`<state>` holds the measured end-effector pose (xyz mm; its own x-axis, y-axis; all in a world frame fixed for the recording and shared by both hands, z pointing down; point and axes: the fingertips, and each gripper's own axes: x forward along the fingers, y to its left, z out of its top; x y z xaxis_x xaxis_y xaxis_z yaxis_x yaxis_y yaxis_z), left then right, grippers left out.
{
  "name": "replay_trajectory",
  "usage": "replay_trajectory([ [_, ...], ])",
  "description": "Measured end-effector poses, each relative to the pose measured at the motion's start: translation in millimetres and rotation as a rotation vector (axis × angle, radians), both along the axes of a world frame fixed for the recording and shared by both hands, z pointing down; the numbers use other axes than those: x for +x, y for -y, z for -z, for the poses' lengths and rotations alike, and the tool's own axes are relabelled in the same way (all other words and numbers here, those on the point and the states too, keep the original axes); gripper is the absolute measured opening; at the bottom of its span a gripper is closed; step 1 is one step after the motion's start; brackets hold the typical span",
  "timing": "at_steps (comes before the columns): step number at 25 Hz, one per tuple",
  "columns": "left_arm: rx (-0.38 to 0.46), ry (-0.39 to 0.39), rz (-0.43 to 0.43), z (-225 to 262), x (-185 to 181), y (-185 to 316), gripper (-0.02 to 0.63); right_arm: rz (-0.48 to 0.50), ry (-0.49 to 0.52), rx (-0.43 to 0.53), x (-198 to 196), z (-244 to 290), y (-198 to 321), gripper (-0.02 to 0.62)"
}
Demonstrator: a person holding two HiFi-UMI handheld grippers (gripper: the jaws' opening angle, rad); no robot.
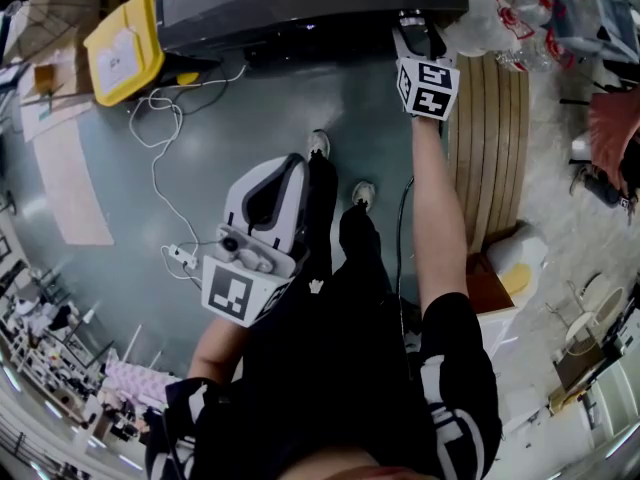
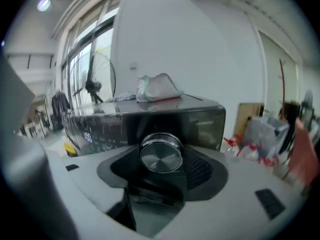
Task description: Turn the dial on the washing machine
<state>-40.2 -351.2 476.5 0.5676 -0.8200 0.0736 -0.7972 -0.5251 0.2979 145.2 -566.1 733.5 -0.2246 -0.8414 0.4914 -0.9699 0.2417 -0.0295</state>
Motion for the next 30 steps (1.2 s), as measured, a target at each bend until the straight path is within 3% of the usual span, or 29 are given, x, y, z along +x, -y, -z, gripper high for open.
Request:
replay_trajectory([
  [2,0.002,-0.002,-0.002,0.2,0.5,0.4,0.021,-0.043,0.17,-0.023,5.6,-0.4,1.5,0.285],
  [4,0.003,-0.003,-0.004,0.6,1.1,0.3,0.021,-0.058,0.235,-0.025,7.9,0.0,1.9,0.285],
  [9,0.005,0.0,-0.004,-0.4,-0.9,1.1,0.021,-0.031,0.097,0.001,6.3,-0.1,1.3,0.313],
  [14,0.033,0.003,0.006,8.4,-10.1,-11.3,0.021,-0.05,0.054,-0.014,3.6,6.5,-26.0,0.321],
  [18,0.081,0.011,0.03,40.0,-10.7,-36.1,0.021,-0.011,0.038,-0.012,-5.4,47.9,-76.8,0.316],
  [20,0.098,0.011,0.044,61.6,-4.8,-57.2,0.021,0.021,0.052,-0.014,-9.8,79.4,-112.3,0.277],
  [24,0.158,0.018,0.108,119.2,4.4,-100.6,0.021,0.069,0.088,0.044,-12.3,174.7,-176.5,0.13],
  [27,0.193,0.033,0.169,158.1,-1.3,-137.9,0.021,0.093,0.12,0.107,-15.9,244.4,-227.0,0.067],
  [30,0.211,0.032,0.201,184.6,-4.7,-171.4,0.021,0.124,0.14,0.151,-16.5,301.2,-277.5,0.047],
])
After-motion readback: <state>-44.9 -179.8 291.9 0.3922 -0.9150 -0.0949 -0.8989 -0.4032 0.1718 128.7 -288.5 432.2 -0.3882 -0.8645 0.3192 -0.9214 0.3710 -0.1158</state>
